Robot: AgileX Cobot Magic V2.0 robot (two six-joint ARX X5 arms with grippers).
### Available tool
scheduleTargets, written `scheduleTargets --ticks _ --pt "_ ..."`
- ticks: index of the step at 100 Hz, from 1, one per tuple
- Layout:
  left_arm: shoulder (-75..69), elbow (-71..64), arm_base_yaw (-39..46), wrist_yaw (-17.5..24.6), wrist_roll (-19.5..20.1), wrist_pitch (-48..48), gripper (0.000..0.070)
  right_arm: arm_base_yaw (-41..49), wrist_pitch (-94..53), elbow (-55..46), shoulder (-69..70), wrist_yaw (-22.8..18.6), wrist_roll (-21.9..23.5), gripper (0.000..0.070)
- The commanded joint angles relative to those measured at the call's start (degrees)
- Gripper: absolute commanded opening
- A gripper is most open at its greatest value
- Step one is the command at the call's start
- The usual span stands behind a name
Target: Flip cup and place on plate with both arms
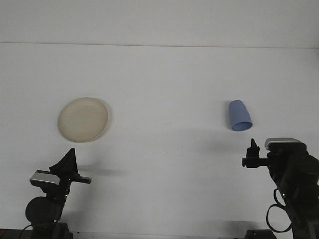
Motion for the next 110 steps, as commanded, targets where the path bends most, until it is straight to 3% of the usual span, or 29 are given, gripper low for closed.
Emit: scheduleTargets --ticks 1,22,51,68,89,110 --pt "-0.1 -1.1 -0.1 0.1 0.3 0.7 0.0011 0.1 0.4 0.8 0.3 0.0 0.3 0.0544" --pt "-0.1 -1.1 -0.1 0.1 0.3 0.7 0.0011 0.0 3.3 0.1 6.1 0.6 -0.4 0.0544" --pt "-0.1 -1.1 -0.1 0.1 0.3 0.7 0.0012 -1.3 19.6 -8.9 15.7 0.4 -0.2 0.0544" --pt "-0.1 -1.1 -0.1 0.1 0.3 0.7 0.0011 -4.3 35.6 -16.8 19.3 0.3 3.7 0.0544" --pt "-0.1 -1.1 -0.1 0.1 0.3 0.7 0.0012 -7.3 47.5 -23.4 25.2 0.2 0.2 0.0544" --pt "-0.1 -1.1 -0.1 0.1 0.3 0.7 0.0012 -10.2 59.6 -24.9 34.5 -5.9 -0.3 0.0543"
